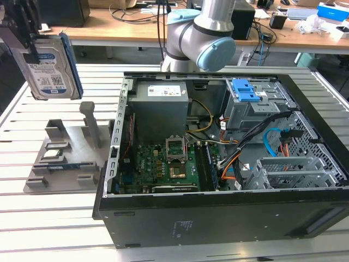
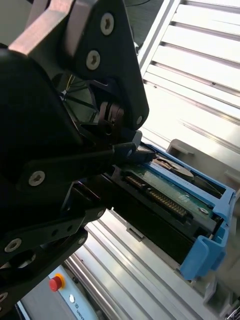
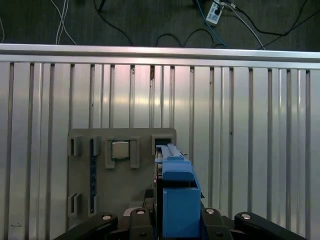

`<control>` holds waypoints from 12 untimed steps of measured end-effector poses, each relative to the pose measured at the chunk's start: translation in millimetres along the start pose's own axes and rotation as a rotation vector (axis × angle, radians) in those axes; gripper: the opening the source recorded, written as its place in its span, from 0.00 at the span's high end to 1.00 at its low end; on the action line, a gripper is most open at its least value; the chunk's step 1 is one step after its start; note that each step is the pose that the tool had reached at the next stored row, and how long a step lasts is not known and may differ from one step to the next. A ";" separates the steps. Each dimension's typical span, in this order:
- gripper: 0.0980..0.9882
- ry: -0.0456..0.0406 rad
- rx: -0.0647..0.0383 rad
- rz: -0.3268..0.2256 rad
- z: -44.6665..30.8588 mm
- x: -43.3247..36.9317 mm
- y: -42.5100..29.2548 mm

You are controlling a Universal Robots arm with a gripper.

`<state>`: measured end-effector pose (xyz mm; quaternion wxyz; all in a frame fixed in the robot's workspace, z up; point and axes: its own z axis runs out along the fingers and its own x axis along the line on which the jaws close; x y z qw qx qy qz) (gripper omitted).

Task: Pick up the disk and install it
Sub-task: 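Pick up the disk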

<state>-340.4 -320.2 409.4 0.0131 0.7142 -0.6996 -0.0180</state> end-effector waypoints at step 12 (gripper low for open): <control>0.70 0.0000 0.000 0.000 -26.4 -0.8 1.1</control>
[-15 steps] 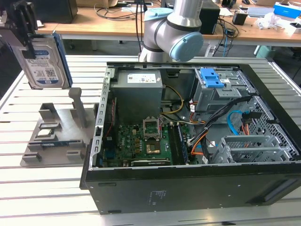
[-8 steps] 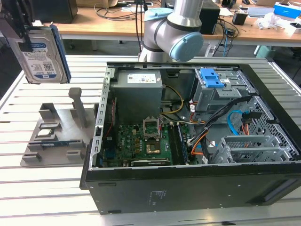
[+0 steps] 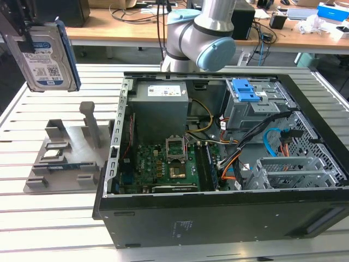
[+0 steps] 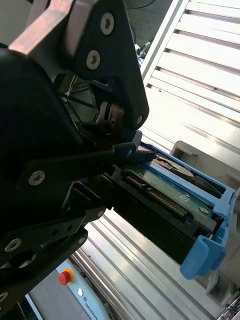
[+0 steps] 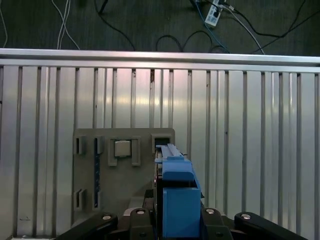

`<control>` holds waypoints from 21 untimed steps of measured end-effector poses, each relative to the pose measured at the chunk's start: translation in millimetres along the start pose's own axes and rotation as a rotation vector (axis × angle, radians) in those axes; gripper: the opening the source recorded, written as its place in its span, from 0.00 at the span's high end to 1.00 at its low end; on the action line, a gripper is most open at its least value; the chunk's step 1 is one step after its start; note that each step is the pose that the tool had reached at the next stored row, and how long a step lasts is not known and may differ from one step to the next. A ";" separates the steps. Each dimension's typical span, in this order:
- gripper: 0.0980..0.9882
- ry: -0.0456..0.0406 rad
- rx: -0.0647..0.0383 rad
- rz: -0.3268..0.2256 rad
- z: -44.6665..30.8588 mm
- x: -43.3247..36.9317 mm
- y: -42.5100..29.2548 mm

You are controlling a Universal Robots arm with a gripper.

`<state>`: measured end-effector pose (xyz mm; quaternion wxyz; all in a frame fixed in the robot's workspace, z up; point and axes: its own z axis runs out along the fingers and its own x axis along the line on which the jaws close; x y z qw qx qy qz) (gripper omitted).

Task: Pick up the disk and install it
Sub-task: 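Pick up the disk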

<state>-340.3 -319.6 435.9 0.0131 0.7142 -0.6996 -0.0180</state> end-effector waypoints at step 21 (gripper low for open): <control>0.70 0.0000 0.000 0.000 -69.5 -2.7 2.9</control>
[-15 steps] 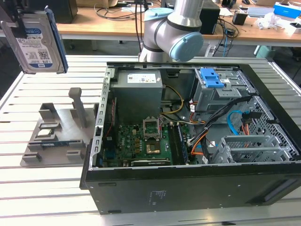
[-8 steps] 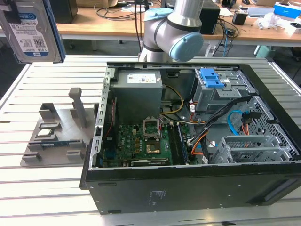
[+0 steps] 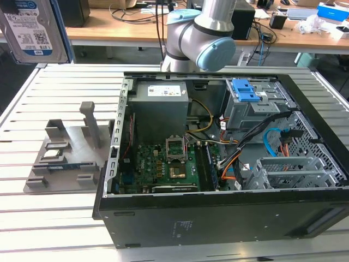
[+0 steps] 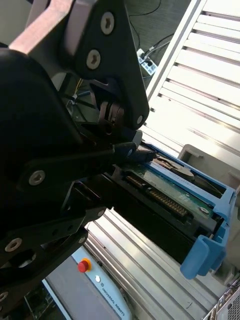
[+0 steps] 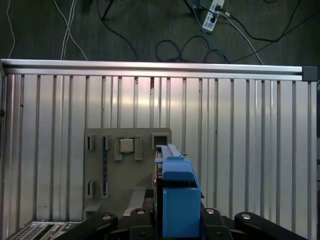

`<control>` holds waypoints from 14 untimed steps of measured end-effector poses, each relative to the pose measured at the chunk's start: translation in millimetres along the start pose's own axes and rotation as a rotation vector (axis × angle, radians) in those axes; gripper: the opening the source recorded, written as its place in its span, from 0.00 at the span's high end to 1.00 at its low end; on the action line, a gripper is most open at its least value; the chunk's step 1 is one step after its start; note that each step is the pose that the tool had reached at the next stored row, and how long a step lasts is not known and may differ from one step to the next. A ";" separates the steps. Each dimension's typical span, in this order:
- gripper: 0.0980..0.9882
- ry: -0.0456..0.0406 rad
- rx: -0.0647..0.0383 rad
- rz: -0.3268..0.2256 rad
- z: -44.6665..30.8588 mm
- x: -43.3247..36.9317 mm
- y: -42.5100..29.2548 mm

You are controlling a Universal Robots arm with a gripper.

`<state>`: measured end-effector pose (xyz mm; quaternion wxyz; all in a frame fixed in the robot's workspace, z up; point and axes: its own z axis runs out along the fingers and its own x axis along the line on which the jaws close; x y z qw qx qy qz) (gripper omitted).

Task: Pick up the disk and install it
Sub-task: 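Pick up the disk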

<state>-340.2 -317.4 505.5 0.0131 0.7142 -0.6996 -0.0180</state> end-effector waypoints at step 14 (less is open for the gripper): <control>0.70 0.0000 0.000 0.000 -12.4 -0.1 -8.2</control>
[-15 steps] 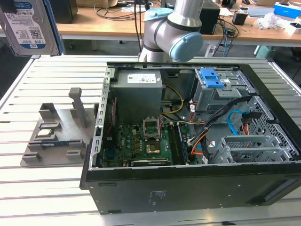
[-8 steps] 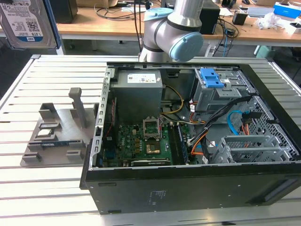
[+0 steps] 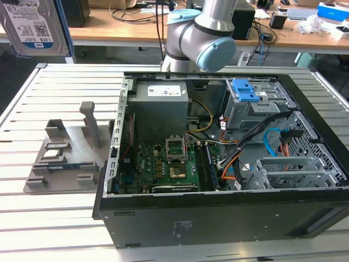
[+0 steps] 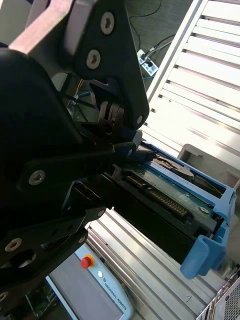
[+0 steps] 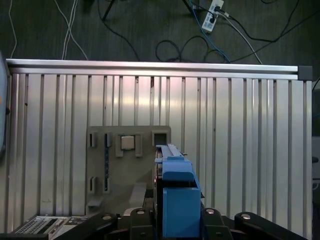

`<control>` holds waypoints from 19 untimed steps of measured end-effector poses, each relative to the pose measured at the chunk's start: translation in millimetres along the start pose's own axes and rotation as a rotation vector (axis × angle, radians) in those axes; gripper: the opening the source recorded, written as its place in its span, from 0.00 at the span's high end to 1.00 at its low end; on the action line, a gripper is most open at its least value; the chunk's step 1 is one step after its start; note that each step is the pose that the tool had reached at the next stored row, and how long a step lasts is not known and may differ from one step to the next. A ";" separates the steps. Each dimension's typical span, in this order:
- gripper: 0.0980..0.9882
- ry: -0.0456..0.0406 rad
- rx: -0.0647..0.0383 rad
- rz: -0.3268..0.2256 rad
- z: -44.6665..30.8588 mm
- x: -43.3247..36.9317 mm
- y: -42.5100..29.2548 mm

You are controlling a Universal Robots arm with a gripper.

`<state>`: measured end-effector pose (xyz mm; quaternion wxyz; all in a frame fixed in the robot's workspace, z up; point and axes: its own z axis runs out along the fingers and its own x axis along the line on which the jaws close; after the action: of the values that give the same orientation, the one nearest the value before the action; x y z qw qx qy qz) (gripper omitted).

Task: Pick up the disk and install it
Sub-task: 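Pick up the disk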

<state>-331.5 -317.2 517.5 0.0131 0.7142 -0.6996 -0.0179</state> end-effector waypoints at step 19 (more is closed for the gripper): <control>0.70 0.0000 0.000 0.000 -3.5 1.6 -79.1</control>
<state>-252.3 -317.2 517.5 0.0131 0.7141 -0.6996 -0.0180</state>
